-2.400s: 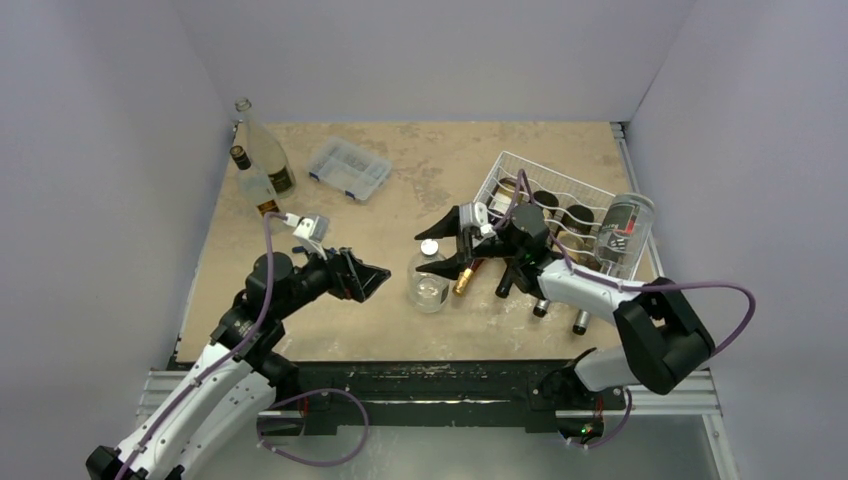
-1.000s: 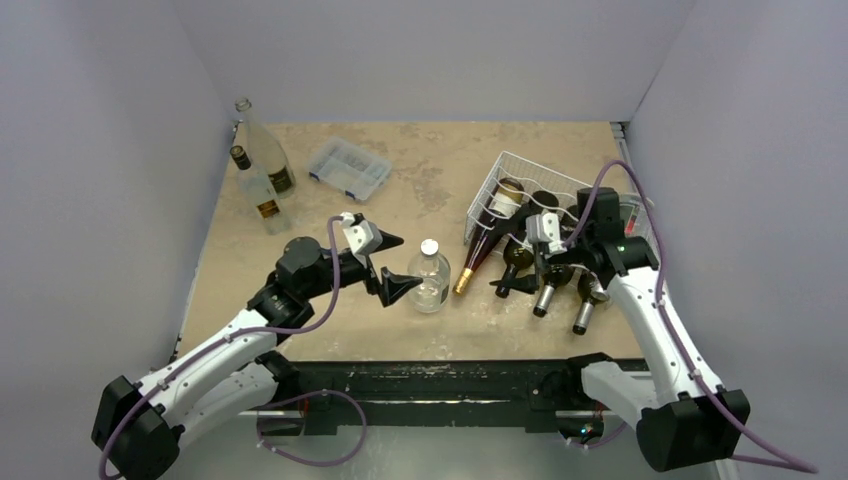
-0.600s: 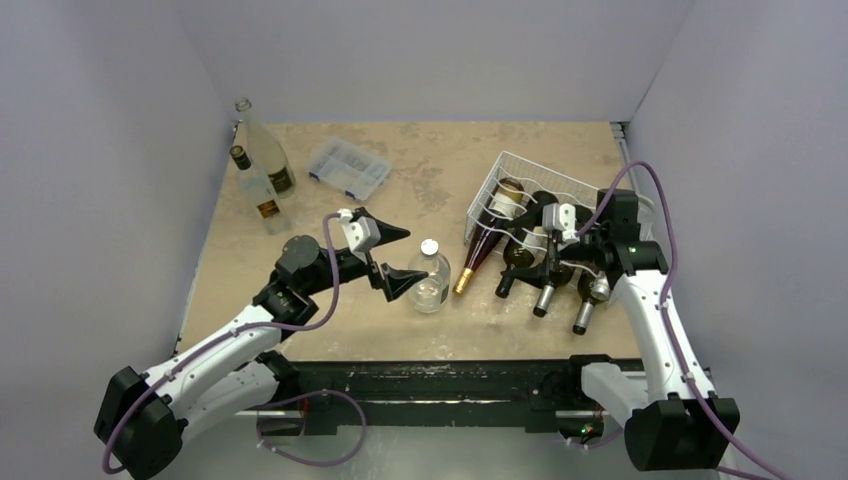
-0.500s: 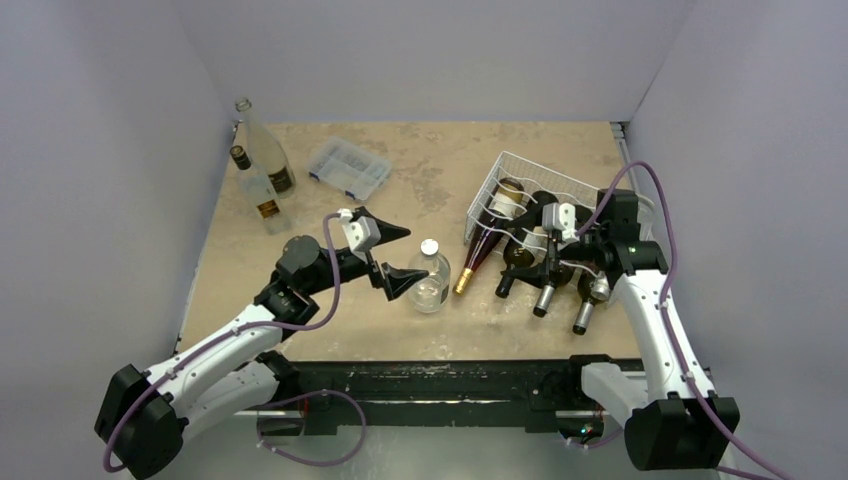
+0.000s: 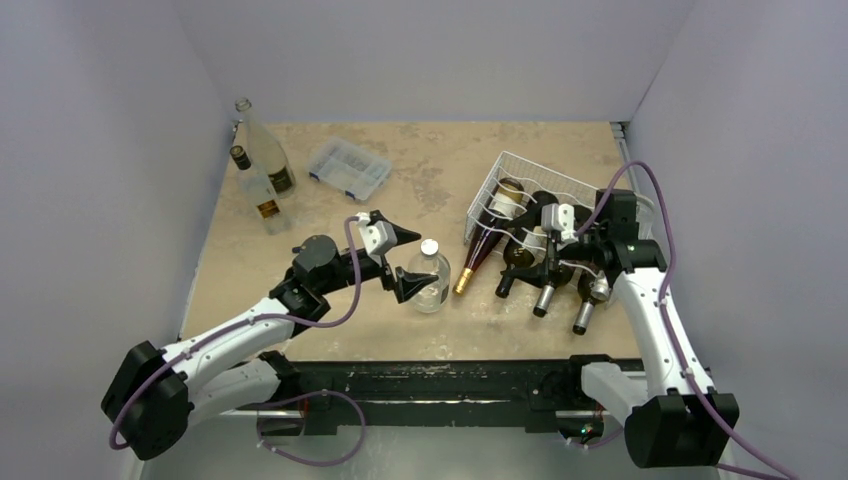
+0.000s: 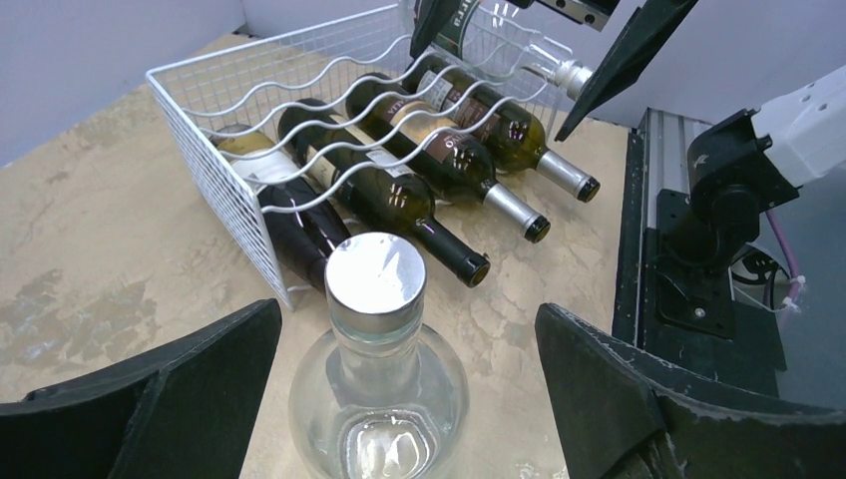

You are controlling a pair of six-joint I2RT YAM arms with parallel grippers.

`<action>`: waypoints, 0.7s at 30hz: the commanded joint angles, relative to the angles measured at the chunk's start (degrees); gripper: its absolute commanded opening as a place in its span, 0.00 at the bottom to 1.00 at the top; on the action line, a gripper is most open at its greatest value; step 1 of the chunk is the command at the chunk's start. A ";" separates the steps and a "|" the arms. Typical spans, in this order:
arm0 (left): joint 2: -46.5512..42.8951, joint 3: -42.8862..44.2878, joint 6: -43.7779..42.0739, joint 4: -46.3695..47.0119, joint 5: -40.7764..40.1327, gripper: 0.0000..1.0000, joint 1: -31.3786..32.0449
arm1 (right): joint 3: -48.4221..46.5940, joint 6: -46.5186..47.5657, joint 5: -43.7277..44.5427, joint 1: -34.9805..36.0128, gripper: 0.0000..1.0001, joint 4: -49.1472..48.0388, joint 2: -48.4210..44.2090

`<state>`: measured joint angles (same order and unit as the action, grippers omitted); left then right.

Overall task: Take the wine bottle off the wine rack
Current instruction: Pick up the wine bottle from the center of the board.

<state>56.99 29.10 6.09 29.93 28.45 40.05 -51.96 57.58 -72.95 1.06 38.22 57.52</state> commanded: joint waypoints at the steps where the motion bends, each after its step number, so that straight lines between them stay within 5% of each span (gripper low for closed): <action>1: 2.58 0.87 -2.69 4.81 -1.21 1.00 1.02 | 0.18 2.38 -0.14 -0.27 0.99 1.26 0.24; 21: 11.39 -6.29 0.98 22.72 -9.74 0.99 4.55 | 0.60 3.68 -0.72 -0.88 0.99 1.70 1.39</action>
<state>69.54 23.55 7.90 46.52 20.67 44.14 -51.07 60.53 -72.64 1.06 39.57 58.94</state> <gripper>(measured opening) 0.996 0.987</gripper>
